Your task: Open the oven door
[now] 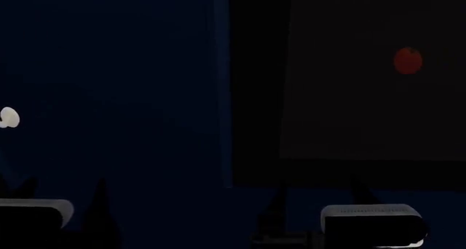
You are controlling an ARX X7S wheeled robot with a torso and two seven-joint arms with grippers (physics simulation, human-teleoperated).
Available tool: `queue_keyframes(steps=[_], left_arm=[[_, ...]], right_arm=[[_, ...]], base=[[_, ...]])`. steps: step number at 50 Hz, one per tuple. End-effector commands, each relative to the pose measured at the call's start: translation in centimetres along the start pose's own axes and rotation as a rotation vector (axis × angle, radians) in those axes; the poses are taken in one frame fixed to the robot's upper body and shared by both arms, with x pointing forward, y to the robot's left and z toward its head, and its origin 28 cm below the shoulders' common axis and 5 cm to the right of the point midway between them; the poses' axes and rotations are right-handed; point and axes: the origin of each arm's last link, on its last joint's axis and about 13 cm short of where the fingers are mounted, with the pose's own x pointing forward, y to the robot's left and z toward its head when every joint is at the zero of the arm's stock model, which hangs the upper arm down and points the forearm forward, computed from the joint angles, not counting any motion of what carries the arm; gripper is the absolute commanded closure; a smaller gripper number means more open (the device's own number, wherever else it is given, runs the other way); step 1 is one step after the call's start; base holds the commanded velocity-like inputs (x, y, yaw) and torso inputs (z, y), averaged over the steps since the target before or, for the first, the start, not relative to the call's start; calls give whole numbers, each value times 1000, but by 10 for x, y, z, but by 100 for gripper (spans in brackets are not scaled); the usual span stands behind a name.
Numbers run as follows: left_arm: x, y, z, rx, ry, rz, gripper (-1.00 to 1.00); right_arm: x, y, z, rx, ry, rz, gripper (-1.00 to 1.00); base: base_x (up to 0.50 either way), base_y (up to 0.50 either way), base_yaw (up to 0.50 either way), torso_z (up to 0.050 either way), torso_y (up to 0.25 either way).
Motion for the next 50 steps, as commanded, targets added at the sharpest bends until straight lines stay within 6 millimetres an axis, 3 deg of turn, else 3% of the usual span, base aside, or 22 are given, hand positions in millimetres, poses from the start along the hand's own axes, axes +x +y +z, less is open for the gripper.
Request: queue_keyframes(steps=[1, 32, 40, 44, 50], left_arm=[[-1, 2, 1, 4, -6, 6, -100], [-1, 3, -1, -7, -11, 6, -100], [-1, 3, 0, -9, -10, 8, -100], [-1, 3, 1, -11, -12, 8, -100], [0, 3, 0, -10, -15, 3, -100]], right_arm=[[-1, 1, 2, 11, -11, 0, -100], [-2, 3, 4, 8, -12, 18, -100], [-2, 4, 4, -1, -10, 31, -100], [-3, 2, 10, -52, -29, 57, -100], [-8, -10, 40, -265, -94, 96, -100]], base=[[0, 0, 0, 0, 0], [314, 0, 0, 0, 0], [0, 0, 0, 0, 0], [0, 0, 0, 0, 0], [0, 0, 0, 0, 0]])
